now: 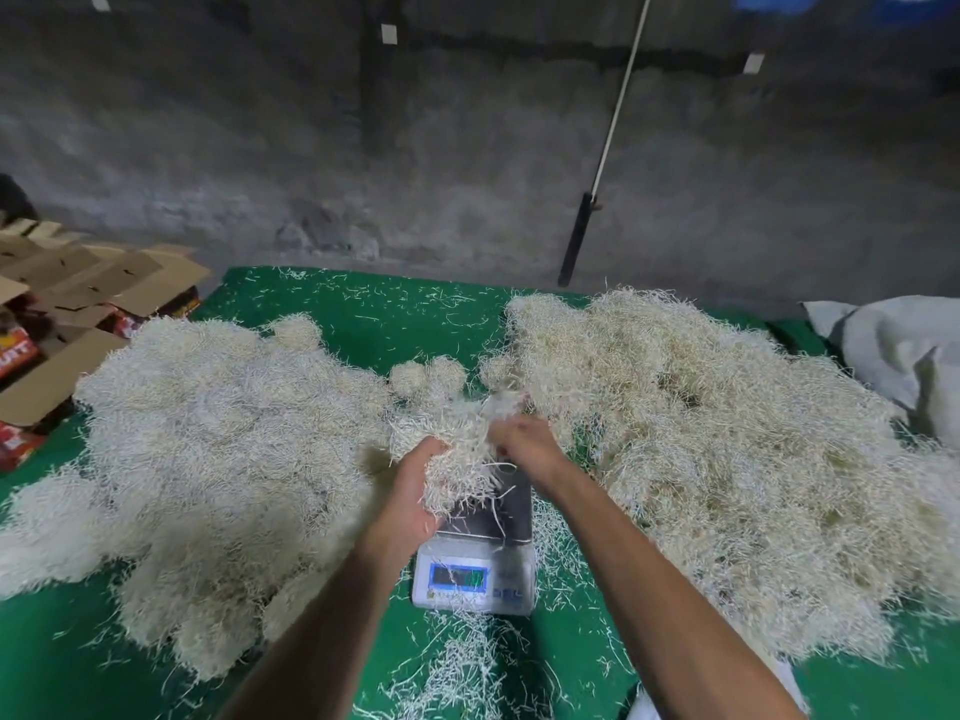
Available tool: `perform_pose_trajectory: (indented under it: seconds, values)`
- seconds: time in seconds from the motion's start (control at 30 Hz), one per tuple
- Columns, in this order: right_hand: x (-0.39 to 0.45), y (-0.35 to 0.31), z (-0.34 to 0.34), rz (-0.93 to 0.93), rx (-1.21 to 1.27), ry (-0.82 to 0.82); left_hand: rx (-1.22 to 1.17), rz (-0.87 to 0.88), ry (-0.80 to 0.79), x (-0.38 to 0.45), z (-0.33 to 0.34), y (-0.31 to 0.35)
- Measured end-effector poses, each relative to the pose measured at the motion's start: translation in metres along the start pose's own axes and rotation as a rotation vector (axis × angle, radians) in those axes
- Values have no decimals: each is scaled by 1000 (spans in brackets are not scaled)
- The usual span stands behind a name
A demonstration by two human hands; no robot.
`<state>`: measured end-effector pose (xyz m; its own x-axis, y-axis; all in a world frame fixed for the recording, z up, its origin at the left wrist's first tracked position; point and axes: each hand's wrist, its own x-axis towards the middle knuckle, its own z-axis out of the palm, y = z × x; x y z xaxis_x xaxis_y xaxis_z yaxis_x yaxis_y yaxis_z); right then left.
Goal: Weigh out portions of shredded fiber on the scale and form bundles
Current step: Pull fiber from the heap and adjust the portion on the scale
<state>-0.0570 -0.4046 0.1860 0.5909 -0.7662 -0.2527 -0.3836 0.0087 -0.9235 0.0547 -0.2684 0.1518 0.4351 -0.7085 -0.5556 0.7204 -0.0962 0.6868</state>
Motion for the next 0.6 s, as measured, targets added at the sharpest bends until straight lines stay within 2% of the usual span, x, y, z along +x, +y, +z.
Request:
perform_pose_trajectory:
  seconds: [0.03, 0.1, 0.17, 0.2, 0.27, 0.33, 0.37, 0.4, 0.5, 0.6]
  values:
    - [-1, 2, -4, 21, -6, -16, -1, 13, 5, -5, -4, 0]
    - [8, -1, -31, 66, 233, 205, -15, 52, 118, 0, -26, -2]
    - [14, -8, -55, 49, 364, 416, -123, -5, 42, 9, -45, 0]
    - [15, -8, -55, 13, 355, 426, -148, -53, 63, 8, -47, -1]
    - [8, -4, -34, -48, 317, 252, 56, -2, 61, -6, -28, -9]
    - [-3, 6, -7, -54, 115, -32, 79, -32, 105, -6, -10, -11]
    - [-5, 8, -5, -65, 61, -71, 90, -9, 150, -6, -6, -11]
    - [0, 6, -13, -64, 92, -26, 63, -11, 158, -4, -7, -12]
    - [17, -10, -70, -16, 263, 307, -77, 51, 139, -1, -17, -14]
    - [22, -15, -102, -50, 364, 407, -111, 54, 189, 3, -17, -15]
